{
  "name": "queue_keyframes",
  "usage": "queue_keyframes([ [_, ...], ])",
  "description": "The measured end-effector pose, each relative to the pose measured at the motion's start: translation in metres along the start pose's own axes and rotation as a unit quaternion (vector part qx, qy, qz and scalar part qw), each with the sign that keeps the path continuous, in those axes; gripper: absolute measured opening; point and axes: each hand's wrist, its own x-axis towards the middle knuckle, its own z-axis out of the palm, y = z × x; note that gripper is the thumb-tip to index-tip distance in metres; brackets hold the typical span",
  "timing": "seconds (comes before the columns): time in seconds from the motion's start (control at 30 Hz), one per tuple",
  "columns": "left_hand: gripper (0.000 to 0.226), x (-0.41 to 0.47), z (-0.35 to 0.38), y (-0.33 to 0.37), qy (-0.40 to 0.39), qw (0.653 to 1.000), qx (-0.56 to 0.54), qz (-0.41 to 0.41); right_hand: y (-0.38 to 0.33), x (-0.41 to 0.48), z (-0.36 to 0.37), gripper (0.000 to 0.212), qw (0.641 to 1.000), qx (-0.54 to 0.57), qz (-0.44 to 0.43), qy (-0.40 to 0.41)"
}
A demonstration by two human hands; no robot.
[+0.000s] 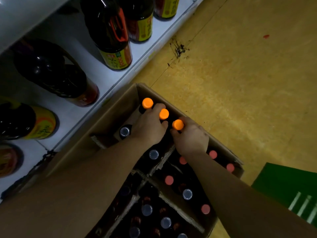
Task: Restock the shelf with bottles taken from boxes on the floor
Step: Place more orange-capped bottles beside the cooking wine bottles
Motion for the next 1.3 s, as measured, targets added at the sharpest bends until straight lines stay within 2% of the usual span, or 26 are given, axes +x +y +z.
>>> queue_keyframes([
  [0.33,0.039,0.001,0.002,-0.001,0.011,0.999,0.043,0.018,-0.005,0.01,0.011,0.036,0.998,-0.063,0.004,-0.003],
  [0.57,0.038,-0.002,0.002,0.001,-0.005,1.0,0.027,-0.009,0.001,0.01,0.009,0.038,0.998,-0.067,-0.016,-0.004],
  [0.83,0.023,-0.004,0.005,-0.007,0.025,0.998,0.066,0.006,0.0,0.007,0.013,0.034,0.998,-0.052,-0.019,0.012],
  [1.3,0.025,-0.015,0.004,-0.015,0.059,0.996,0.061,0.025,0.0,-0.003,0.006,0.031,0.996,-0.064,-0.057,0.022],
])
